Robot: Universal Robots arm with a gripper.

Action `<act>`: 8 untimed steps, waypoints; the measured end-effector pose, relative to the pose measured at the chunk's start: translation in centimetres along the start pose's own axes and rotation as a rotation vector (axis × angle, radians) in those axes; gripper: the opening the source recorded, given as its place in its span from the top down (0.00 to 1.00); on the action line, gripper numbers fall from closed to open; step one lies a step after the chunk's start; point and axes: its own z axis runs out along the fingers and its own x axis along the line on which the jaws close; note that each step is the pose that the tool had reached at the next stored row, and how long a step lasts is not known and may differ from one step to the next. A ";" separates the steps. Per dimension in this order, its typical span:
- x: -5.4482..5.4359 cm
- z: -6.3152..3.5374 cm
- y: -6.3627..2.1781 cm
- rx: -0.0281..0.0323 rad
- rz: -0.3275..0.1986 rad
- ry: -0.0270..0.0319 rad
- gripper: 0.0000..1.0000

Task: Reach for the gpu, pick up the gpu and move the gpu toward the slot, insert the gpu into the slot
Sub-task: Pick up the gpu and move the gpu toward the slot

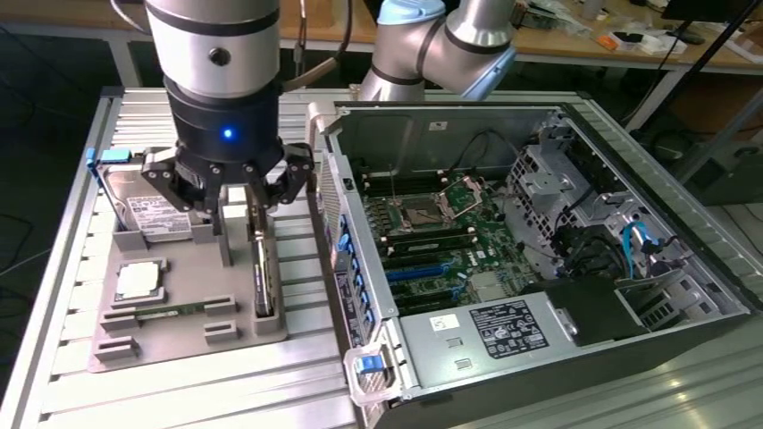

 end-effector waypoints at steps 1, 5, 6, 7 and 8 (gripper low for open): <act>0.0 0.15 -0.25 0.0000 -0.001 0.0000 0.52; -0.8 0.85 -0.57 0.0003 -0.001 0.0000 0.52; -1.0 1.03 -0.60 0.0002 0.000 -0.0001 0.52; -1.1 1.21 -0.62 0.0000 0.000 -0.0003 0.52; -1.1 1.38 -0.64 0.0002 0.000 -0.0001 0.52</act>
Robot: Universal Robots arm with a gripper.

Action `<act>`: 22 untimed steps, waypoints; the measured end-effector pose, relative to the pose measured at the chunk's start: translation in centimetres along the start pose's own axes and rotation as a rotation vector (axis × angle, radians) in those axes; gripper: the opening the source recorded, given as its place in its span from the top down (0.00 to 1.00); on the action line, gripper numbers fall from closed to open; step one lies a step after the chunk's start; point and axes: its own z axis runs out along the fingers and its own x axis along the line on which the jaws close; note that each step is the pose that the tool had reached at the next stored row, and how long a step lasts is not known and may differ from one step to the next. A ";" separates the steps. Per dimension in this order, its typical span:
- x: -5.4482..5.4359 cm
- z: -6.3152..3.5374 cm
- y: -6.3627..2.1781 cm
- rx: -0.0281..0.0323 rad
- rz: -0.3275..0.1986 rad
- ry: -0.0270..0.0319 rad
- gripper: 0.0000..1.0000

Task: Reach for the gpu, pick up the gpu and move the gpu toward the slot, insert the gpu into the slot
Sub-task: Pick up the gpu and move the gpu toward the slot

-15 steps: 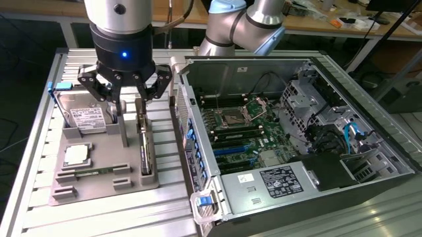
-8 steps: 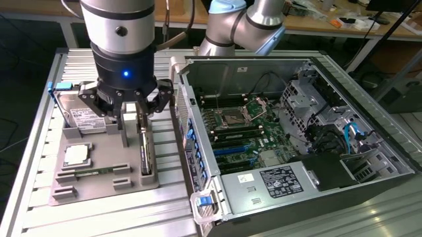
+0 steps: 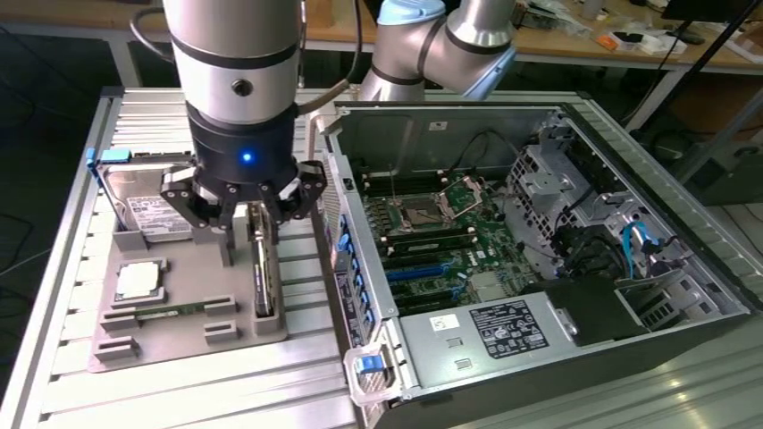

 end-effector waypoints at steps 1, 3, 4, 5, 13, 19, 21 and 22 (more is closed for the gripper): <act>0.0 0.18 -0.02 0.0001 0.000 0.0001 0.52; -0.1 0.55 -0.05 0.0001 0.000 0.0001 0.52; -0.1 0.75 -0.07 0.0000 0.000 0.0000 0.52; -0.1 1.15 -0.10 0.0000 0.000 0.0001 0.52; -0.5 2.68 -0.18 0.0002 0.000 0.0001 0.52; -0.8 3.85 0.24 0.0002 0.001 0.0001 0.52; -0.8 4.27 0.86 0.0001 0.001 0.0000 0.52; -0.8 4.51 1.16 0.0002 0.001 0.0000 0.52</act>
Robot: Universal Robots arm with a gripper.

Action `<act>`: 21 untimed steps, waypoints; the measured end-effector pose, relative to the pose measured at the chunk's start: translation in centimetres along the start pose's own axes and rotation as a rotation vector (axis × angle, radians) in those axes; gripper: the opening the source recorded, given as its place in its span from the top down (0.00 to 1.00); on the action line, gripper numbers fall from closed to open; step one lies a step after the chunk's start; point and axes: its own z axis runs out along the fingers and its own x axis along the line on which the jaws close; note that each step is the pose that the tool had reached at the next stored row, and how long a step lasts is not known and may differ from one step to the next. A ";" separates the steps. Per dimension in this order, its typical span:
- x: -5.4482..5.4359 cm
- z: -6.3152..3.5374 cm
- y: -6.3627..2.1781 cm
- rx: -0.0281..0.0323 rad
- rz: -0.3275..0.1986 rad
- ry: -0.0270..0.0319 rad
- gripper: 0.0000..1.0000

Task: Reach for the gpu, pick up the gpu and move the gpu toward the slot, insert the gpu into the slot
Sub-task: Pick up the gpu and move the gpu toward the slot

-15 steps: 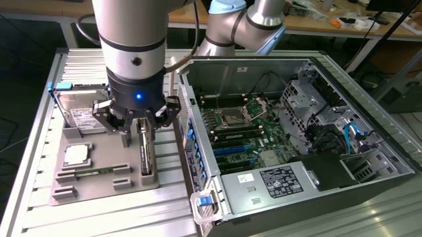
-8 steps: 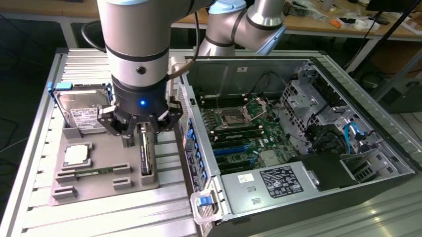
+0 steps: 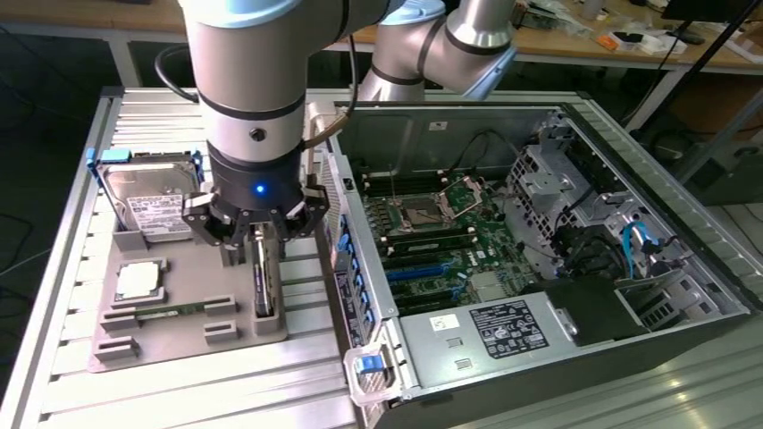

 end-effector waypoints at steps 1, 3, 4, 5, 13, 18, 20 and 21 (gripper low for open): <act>0.0 0.19 0.13 -0.0002 0.000 -0.0002 0.52; 0.0 0.57 0.34 -0.0002 0.000 -0.0001 0.52; 0.0 0.78 0.44 -0.0001 0.000 0.0000 0.52; 0.0 0.97 0.55 -0.0001 0.000 0.0000 0.52; 1.3 2.61 1.20 0.0000 0.000 0.0000 0.52; 0.9 3.24 1.14 0.0005 0.000 0.0002 0.52; 0.5 3.34 1.13 0.0005 0.000 0.0000 0.52; 0.5 3.37 1.13 0.0004 0.000 -0.0001 0.52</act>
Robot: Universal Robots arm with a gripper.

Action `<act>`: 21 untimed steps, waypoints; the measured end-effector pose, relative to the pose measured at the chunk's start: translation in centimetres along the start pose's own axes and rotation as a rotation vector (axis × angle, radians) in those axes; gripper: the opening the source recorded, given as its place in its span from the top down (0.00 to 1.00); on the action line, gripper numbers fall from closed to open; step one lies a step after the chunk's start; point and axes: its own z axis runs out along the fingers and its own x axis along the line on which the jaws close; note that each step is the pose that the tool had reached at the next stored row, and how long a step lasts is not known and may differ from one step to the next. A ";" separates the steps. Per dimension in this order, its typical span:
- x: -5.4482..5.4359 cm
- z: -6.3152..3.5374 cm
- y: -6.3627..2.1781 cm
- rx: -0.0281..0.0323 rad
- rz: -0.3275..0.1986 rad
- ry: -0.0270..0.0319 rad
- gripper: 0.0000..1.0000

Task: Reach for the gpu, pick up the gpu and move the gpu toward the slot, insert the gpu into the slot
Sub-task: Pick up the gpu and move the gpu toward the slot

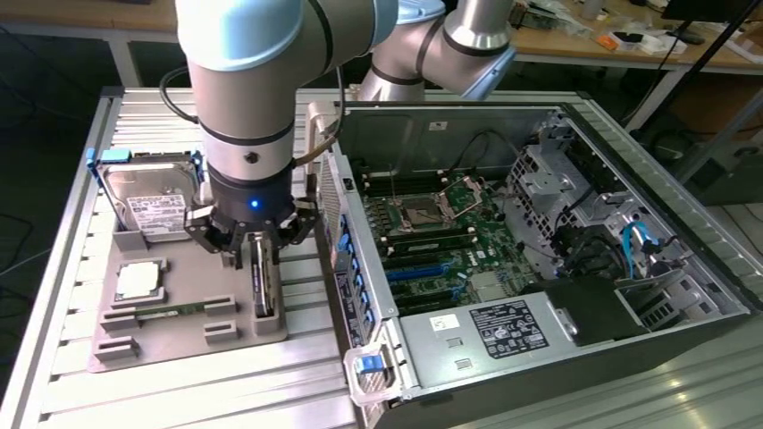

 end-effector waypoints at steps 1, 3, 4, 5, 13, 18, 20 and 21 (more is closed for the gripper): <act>0.0 0.00 0.00 0.0002 0.000 0.0002 0.52; 0.0 0.00 0.00 0.0002 0.000 0.0002 0.52; 0.0 0.00 0.00 0.0002 0.000 0.0001 0.52; 0.0 0.01 0.00 0.0001 0.000 0.0001 0.52; 0.0 0.01 0.00 0.0001 0.000 0.0001 0.60; 0.0 0.01 0.00 0.0001 0.000 0.0000 0.73; 0.0 0.01 0.00 0.0001 0.000 0.0000 0.73; 0.0 0.01 0.00 0.0001 0.000 0.0001 0.73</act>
